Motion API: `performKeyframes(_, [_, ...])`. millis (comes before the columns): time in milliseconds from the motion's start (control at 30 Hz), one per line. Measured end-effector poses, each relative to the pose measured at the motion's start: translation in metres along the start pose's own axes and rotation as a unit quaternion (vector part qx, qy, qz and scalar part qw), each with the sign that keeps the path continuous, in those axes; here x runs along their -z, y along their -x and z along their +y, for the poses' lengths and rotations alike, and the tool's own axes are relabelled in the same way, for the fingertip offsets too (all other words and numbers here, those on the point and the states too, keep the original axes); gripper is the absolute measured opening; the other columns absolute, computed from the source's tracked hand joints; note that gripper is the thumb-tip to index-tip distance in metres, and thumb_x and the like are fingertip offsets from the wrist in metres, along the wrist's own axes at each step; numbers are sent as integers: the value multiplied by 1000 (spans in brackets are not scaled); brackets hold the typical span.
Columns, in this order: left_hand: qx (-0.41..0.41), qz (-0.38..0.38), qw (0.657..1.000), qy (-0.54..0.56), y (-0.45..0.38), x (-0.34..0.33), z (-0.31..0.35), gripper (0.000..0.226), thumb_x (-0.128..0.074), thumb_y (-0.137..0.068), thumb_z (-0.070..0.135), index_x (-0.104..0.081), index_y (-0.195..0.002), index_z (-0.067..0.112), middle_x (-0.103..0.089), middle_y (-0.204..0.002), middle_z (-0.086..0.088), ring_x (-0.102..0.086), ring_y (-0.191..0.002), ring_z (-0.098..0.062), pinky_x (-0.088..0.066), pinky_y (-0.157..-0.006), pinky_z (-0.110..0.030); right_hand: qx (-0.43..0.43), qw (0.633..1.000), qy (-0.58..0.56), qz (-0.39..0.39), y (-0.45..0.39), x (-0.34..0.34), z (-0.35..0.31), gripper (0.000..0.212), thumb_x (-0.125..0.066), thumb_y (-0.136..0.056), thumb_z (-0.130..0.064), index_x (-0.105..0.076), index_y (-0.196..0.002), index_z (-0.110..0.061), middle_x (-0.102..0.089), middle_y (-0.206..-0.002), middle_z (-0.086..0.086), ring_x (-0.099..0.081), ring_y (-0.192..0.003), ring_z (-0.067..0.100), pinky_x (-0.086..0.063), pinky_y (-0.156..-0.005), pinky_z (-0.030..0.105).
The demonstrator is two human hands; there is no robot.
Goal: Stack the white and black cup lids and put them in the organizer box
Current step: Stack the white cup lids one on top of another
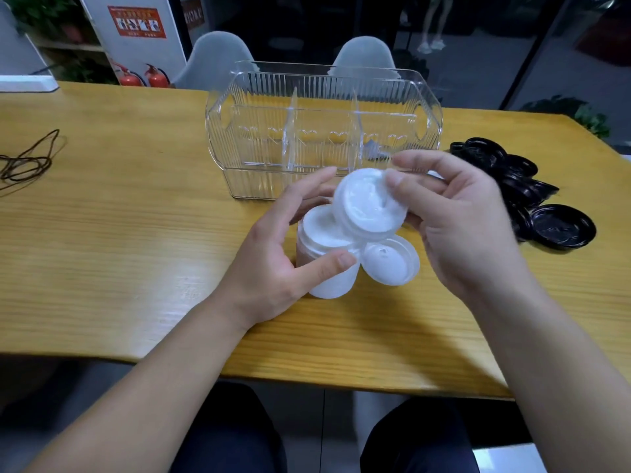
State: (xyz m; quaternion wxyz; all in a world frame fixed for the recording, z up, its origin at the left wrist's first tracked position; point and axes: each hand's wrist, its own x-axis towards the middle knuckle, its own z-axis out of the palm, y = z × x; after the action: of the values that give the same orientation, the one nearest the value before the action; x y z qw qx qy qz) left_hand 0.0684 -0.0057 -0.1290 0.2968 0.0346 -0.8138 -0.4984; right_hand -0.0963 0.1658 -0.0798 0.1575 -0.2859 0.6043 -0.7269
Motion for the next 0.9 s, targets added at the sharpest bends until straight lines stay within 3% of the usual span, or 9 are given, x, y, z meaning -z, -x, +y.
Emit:
performKeyframes(100, [-27, 25, 999, -9, 0, -2, 3, 93, -92, -95, 26, -43, -173, 15, -66, -156, 7, -60, -152, -23, -46, -127, -34, 6, 999, 18, -30, -3, -14, 5, 21, -85, -99, -17, -80, -114, -4, -85, -101, 15, -79, -92, 21, -60, -84, 35])
performKeyframes(300, [-35, 57, 998, -18, -1, 1, -3, 75, -91, -93, 21, -58, -161, 14, -69, -155, 1, -66, -145, -30, -52, -122, -55, 61, 995, 71, -33, 0, -25, 8, 15, -83, -101, -19, -82, -108, -6, -86, -100, 7, -82, -98, 22, -65, -89, 34])
performKeyframes(467, [-20, 61, 998, 3, -3, 2, -3, 66, -89, -93, 20, -60, -151, 14, -73, -147, 3, -68, -140, -29, -53, -118, -57, 101, 982, 130, -94, 5, -14, 19, 28, -79, -105, -26, -80, -131, -14, -83, -124, 0, -77, -123, 22, -58, -111, 55])
performKeyframes(567, [-12, 55, 998, 10, -4, 1, -1, 59, -88, -94, 26, -62, -146, 18, -73, -145, 3, -68, -139, -30, -54, -117, -56, 125, 971, 158, -133, 9, -8, 29, 46, -84, -100, -24, -73, -143, -15, -78, -139, -3, -70, -136, 25, -51, -117, 59])
performKeyframes(700, [20, 41, 999, 20, -3, 4, -3, 57, -90, -95, 39, -63, -142, 22, -73, -140, 3, -67, -139, -31, -56, -114, -58, 126, 966, 175, -144, 12, -7, 36, 50, -87, -97, -21, -72, -145, -17, -77, -140, -7, -69, -137, 23, -50, -117, 57])
performKeyframes(767, [45, 18, 998, 26, -2, 5, -2, 67, -94, -88, 42, -60, -144, 27, -73, -140, 7, -68, -138, -27, -57, -111, -51, 125, 963, 191, -142, 13, -6, 36, 47, -87, -98, -24, -74, -143, -19, -79, -136, -10, -70, -135, 20, -50, -117, 53])
performKeyframes(833, [80, -5, 997, 19, -1, 3, 3, 87, -106, -79, 44, -55, -149, 33, -73, -140, 14, -72, -133, -17, -57, -107, -34, 116, 962, 198, -146, 15, -6, 34, 40, -85, -99, -27, -77, -138, -21, -80, -132, -12, -70, -134, 16, -51, -117, 47])
performKeyframes(900, [100, -13, 995, 7, -1, 1, 6, 99, -104, -71, 43, -50, -154, 36, -74, -131, 22, -74, -120, -8, -54, -99, -20, 110, 962, 197, -153, 16, -6, 32, 37, -83, -100, -27, -79, -136, -22, -80, -132, -12, -69, -135, 14, -51, -117, 40])
